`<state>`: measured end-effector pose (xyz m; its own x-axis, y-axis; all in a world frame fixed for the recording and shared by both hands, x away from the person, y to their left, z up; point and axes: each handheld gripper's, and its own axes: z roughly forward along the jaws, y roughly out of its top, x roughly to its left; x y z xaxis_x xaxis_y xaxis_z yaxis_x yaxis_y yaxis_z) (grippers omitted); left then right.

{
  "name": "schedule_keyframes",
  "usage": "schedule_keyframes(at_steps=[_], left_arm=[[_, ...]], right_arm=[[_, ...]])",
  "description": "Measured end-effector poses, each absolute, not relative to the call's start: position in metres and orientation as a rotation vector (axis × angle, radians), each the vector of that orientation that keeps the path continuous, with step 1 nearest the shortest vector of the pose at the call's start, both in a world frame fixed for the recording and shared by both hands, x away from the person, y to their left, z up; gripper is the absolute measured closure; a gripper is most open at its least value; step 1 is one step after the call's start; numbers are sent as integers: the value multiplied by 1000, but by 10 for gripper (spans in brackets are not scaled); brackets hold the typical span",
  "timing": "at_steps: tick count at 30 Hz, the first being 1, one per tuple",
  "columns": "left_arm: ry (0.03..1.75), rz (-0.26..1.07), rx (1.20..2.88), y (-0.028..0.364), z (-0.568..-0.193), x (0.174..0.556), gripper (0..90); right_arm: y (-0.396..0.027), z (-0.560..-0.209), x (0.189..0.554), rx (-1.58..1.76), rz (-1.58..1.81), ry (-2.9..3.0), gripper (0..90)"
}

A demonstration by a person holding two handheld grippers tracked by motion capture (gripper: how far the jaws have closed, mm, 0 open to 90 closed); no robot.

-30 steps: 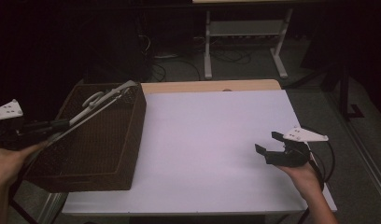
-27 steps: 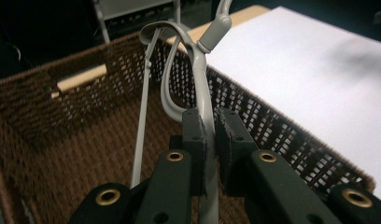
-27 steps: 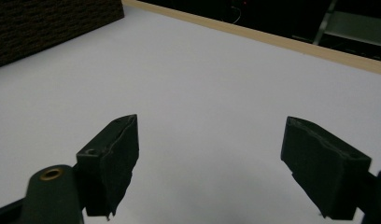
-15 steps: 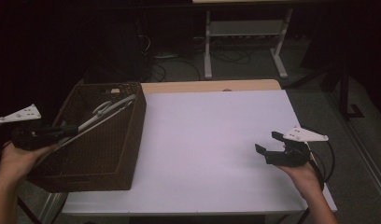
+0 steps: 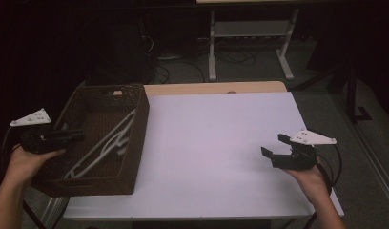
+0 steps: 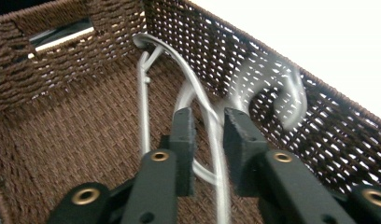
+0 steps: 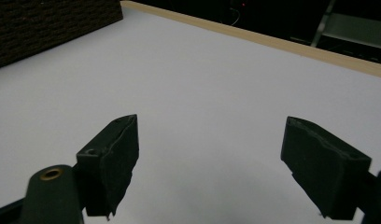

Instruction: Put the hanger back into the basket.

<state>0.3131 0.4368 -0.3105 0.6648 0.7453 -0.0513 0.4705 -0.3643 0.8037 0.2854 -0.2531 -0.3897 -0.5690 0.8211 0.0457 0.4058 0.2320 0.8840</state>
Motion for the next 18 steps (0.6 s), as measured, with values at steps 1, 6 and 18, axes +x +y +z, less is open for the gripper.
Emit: schedule_keyframes(at_steps=[1,6,18], left_arm=[[941,409,2029,437,-310,313,686],[961,411,1962,436,-304,309,550],[915,437,1848,403,-290,303,280]], right_arm=[[-253,-390,285,1124,1289,2079,184],[-252,-389,285,1117,1297,2077,184],[-247,-379,285,1085,1365,2070,147]])
